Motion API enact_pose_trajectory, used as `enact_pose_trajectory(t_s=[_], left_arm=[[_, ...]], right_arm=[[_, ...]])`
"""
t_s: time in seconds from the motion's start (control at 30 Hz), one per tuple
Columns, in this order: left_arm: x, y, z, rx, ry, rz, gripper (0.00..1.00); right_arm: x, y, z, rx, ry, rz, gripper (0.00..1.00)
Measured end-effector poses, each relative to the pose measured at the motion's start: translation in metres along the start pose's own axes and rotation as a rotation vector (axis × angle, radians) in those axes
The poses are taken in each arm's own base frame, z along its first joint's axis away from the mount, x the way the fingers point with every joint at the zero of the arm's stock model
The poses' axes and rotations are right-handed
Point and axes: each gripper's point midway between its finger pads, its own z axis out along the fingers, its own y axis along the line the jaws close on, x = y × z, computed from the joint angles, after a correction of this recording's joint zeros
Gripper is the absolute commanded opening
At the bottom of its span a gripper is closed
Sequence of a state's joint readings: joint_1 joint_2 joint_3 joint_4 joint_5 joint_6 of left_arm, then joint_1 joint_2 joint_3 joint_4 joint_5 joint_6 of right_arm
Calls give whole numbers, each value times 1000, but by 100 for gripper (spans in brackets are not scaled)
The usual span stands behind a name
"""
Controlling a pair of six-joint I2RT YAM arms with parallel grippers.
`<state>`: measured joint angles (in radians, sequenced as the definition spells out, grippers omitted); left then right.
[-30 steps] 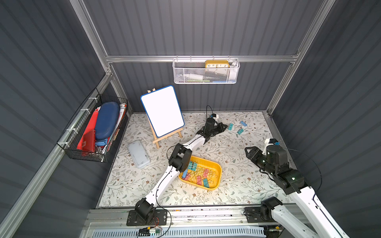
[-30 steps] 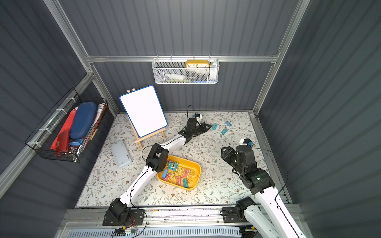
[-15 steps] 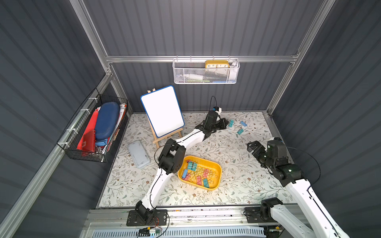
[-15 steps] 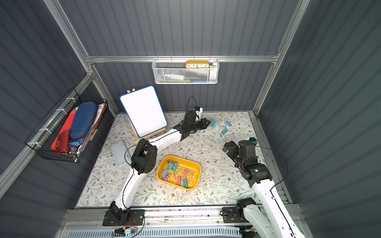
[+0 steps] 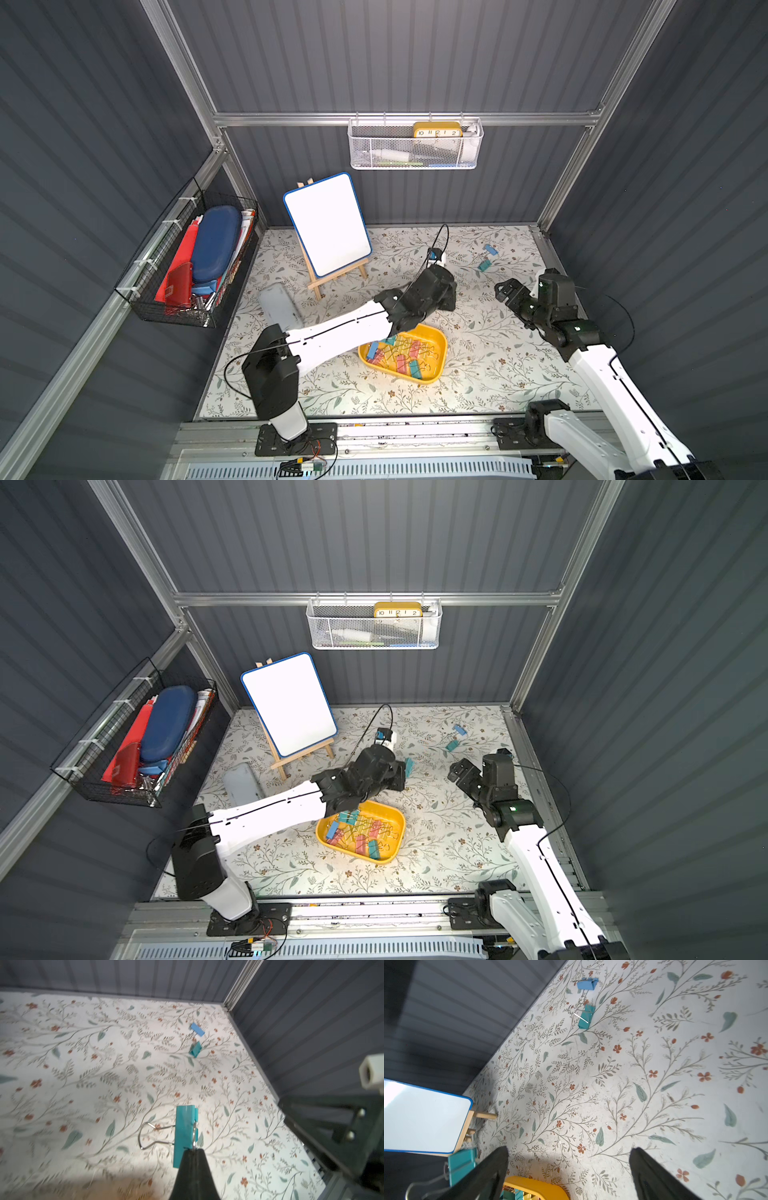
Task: Put the binder clips in the storage box
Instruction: Place the binder clip in the storage box.
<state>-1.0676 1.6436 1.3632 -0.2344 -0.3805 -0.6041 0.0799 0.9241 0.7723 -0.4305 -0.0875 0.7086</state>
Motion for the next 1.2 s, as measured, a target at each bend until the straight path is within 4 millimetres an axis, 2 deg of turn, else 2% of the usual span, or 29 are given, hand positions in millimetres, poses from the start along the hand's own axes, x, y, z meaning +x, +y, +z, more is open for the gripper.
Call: enact_pose_trajectory(t_s=[0.1, 0.17, 0.37, 0.47, 0.77, 0.9, 1.1, 1.2], left_arm=[[30, 8, -25, -49, 52, -18, 0], [46, 21, -42, -90, 79, -51, 0], [66, 79, -93, -212, 71, -172, 0], [77, 98, -107, -250, 67, -203, 0], [138, 154, -100, -402, 157, -214, 0], [138, 169, -98, -443, 154, -242, 0], [138, 186, -87, -496, 165, -252, 28], [133, 183, -84, -480, 157, -237, 31]], right_arm=[[3, 3, 8, -14, 26, -11, 95], [5, 4, 14, -19, 45, -10, 95], [9, 9, 24, -43, 79, -7, 94], [11, 10, 27, -51, 91, -4, 94], [12, 15, 27, -72, 107, 5, 93], [13, 17, 27, -79, 113, 12, 93], [15, 21, 26, -101, 128, 12, 93], [12, 28, 25, -120, 133, 10, 93]])
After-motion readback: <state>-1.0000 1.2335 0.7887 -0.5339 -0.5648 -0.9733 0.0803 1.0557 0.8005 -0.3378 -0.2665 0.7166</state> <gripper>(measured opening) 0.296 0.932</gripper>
